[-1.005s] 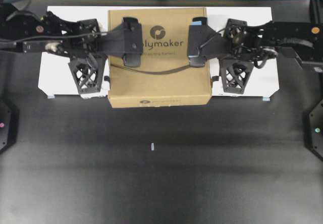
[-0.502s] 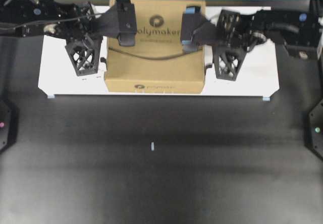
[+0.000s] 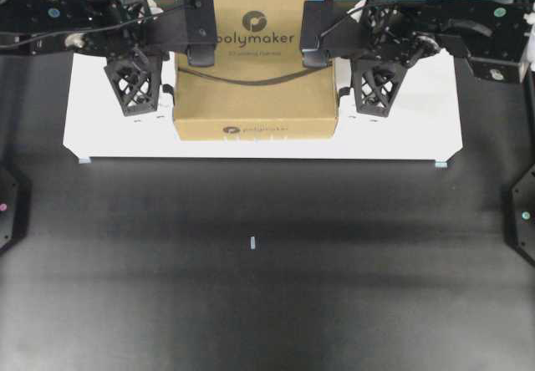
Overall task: Place the cardboard box on the stand after clamping it between your arms.
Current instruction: 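Carry the clamped box back and lower it onto the white stand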
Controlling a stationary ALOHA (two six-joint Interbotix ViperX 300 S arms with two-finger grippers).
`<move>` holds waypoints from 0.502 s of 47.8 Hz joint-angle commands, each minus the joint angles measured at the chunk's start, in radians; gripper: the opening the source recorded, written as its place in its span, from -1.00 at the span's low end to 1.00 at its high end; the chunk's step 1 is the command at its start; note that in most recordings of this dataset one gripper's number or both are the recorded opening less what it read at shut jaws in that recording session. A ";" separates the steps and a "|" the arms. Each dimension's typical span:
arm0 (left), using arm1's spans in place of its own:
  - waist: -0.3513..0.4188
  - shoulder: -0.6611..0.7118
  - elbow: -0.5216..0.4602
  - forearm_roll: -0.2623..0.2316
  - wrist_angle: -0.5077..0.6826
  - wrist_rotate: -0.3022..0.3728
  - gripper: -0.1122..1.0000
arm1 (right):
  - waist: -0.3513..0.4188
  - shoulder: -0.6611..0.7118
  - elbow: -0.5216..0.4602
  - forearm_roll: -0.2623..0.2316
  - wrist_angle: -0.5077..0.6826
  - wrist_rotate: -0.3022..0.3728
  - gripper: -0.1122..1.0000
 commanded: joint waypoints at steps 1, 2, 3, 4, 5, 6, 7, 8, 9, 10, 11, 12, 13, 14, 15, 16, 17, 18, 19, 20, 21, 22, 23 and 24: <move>-0.021 0.002 -0.031 -0.014 -0.084 -0.009 0.70 | 0.072 0.018 -0.043 0.038 -0.069 0.026 0.72; -0.021 0.002 -0.031 -0.014 -0.084 -0.011 0.70 | 0.072 0.017 -0.040 0.038 -0.069 0.026 0.72; -0.021 0.002 -0.031 -0.015 -0.084 -0.012 0.70 | 0.072 0.017 -0.038 0.037 -0.067 0.026 0.72; -0.021 0.002 -0.029 -0.014 -0.084 -0.012 0.70 | 0.072 0.015 -0.035 0.038 -0.066 0.026 0.72; -0.021 0.002 -0.028 -0.014 -0.083 -0.012 0.70 | 0.071 0.014 -0.032 0.038 -0.064 0.026 0.72; -0.021 0.000 -0.025 -0.014 -0.081 -0.012 0.70 | 0.071 0.012 -0.029 0.038 -0.063 0.026 0.72; -0.021 -0.002 -0.023 -0.014 -0.081 -0.012 0.70 | 0.071 0.011 -0.026 0.038 -0.063 0.025 0.72; -0.021 0.000 -0.018 -0.015 -0.081 -0.011 0.70 | 0.071 0.009 -0.023 0.037 -0.061 0.025 0.72; -0.021 -0.002 -0.014 -0.014 -0.081 -0.008 0.70 | 0.069 0.008 -0.021 0.038 -0.060 0.026 0.72; -0.021 -0.005 -0.009 -0.014 -0.081 -0.005 0.70 | 0.067 0.005 -0.017 0.038 -0.060 0.025 0.72; -0.021 -0.009 -0.003 -0.014 -0.080 0.000 0.70 | 0.066 0.003 -0.014 0.038 -0.060 0.026 0.72; -0.020 -0.014 0.003 -0.014 -0.080 0.002 0.70 | 0.064 -0.002 -0.008 0.038 -0.058 0.026 0.72; -0.018 -0.017 0.009 -0.014 -0.081 0.003 0.70 | 0.063 -0.006 -0.003 0.038 -0.058 0.028 0.72; -0.017 -0.023 0.015 -0.014 -0.081 0.005 0.70 | 0.060 -0.009 0.003 0.038 -0.057 0.028 0.72; -0.015 -0.028 0.021 -0.014 -0.080 0.006 0.70 | 0.058 -0.012 0.009 0.038 -0.055 0.029 0.72; -0.012 -0.032 0.028 -0.014 -0.080 0.008 0.70 | 0.057 -0.017 0.014 0.038 -0.057 0.031 0.72; -0.009 -0.038 0.034 -0.014 -0.080 0.009 0.70 | 0.057 -0.020 0.020 0.038 -0.055 0.032 0.72; -0.006 -0.048 0.044 -0.014 -0.080 0.012 0.70 | 0.055 -0.026 0.025 0.038 -0.055 0.034 0.72; -0.002 -0.054 0.052 -0.015 -0.080 0.012 0.70 | 0.055 -0.031 0.029 0.038 -0.057 0.034 0.72; 0.002 -0.061 0.058 -0.014 -0.080 0.014 0.70 | 0.055 -0.038 0.034 0.038 -0.057 0.034 0.72; 0.005 -0.069 0.064 -0.014 -0.080 0.015 0.70 | 0.055 -0.046 0.040 0.038 -0.057 0.034 0.72; 0.008 -0.075 0.072 -0.014 -0.080 0.015 0.70 | 0.055 -0.052 0.044 0.038 -0.057 0.034 0.72; 0.012 -0.083 0.077 -0.014 -0.080 0.015 0.70 | 0.055 -0.061 0.049 0.038 -0.058 0.034 0.72; 0.014 -0.091 0.081 -0.015 -0.080 0.015 0.70 | 0.055 -0.069 0.054 0.038 -0.060 0.035 0.72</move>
